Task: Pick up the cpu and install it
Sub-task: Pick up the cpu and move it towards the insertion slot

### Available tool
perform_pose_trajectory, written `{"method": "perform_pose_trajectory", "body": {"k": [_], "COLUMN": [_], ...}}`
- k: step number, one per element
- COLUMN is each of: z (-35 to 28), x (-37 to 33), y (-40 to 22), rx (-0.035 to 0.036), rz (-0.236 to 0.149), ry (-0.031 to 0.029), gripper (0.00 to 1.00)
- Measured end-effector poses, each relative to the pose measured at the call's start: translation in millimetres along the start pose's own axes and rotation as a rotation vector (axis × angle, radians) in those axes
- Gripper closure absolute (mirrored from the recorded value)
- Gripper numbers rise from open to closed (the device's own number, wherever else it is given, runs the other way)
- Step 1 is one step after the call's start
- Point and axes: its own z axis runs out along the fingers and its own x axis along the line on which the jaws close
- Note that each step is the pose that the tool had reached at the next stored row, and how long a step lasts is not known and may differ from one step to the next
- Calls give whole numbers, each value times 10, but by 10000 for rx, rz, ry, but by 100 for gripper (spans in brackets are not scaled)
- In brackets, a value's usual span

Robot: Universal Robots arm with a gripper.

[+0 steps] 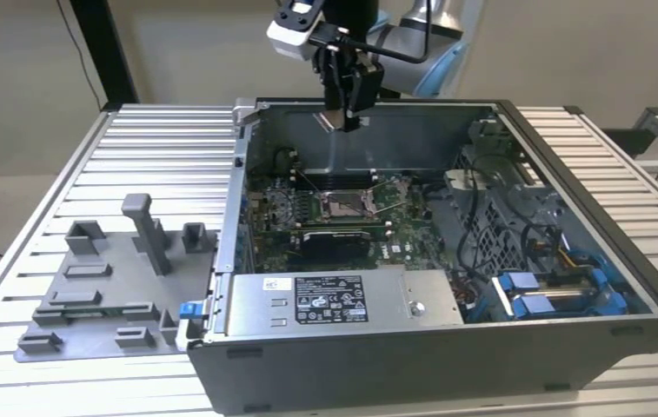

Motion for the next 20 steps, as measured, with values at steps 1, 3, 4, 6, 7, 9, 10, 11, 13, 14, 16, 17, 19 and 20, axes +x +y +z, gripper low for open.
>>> {"method": "perform_pose_trajectory", "body": {"k": [1, 3, 4, 6, 7, 9, 10, 11, 13, 14, 16, 17, 19, 20], "z": [1, 2, 3, 4, 5, 8, 9, 11, 15, 16, 19, 20, 24, 25], "x": [0, 0, 0, 0, 0, 0, 0, 0, 0, -1, -1, -1, -1, -1], "y": [0, 0, 0, 0, -1, 0, -1, -1, -1, -1, -2, -2, -2, -2], "rx": [10, 29, 36, 40, 35, 24, 20, 14, 6, 3, -6, -10, -20, -25], "rz": [130, 388, 510, 767, 913, 1198, 1338, 1480, 1769, 1918, 2225, 2372, 2692, 2851], "ry": [-7, -22, -30, -49, -58, -77, -89, -99, -126, -140, -169, -182, -211, -225], "gripper": [100, 100, 100, 100, 100, 100, 100, 100, 100, 100, 100, 100, 100, 100]}}
